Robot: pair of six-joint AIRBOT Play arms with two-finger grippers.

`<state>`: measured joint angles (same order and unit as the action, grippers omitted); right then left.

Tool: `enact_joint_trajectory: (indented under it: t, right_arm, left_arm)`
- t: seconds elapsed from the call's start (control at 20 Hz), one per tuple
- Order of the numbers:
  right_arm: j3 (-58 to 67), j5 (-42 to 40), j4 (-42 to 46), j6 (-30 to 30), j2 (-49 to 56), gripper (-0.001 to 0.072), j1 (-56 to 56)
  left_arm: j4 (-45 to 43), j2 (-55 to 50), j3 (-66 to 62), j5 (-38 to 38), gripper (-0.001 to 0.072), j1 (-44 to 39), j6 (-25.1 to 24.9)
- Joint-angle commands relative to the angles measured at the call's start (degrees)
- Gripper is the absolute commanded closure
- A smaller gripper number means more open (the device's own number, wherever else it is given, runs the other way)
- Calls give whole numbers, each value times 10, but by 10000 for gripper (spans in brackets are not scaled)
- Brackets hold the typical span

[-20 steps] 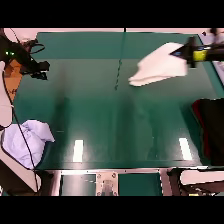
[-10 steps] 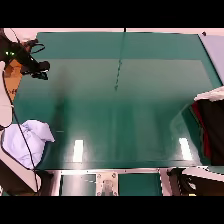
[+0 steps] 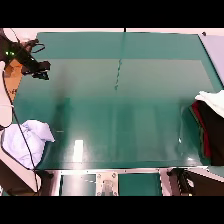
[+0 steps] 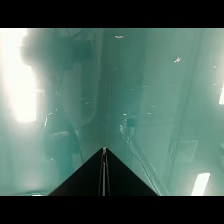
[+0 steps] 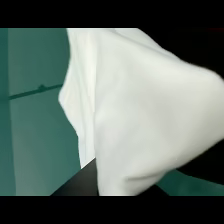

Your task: Fold the shirts.

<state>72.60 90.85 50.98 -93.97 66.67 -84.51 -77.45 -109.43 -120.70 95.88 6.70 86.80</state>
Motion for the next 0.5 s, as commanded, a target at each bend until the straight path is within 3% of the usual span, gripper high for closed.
enact_joint_trajectory:
  t: [0.0,0.25,0.3,0.4,0.45]
  right_arm:
    - [-64,14,82,-2,-17,696,-50]
    - [-170,-117,116,66,-17,693,-49]
    - [-189,-135,116,72,-16,598,-49]
    - [-216,-132,136,80,-11,157,-49]
    - [-216,-114,168,69,-10,143,-49]
  left_arm:
    - [12,0,-1,1,684,0,-3]
    - [13,0,-1,-3,684,0,-3]
    - [14,0,-1,-4,685,0,-3]
    - [16,0,-1,-5,684,0,-3]
    - [16,0,-1,-8,684,0,-3]
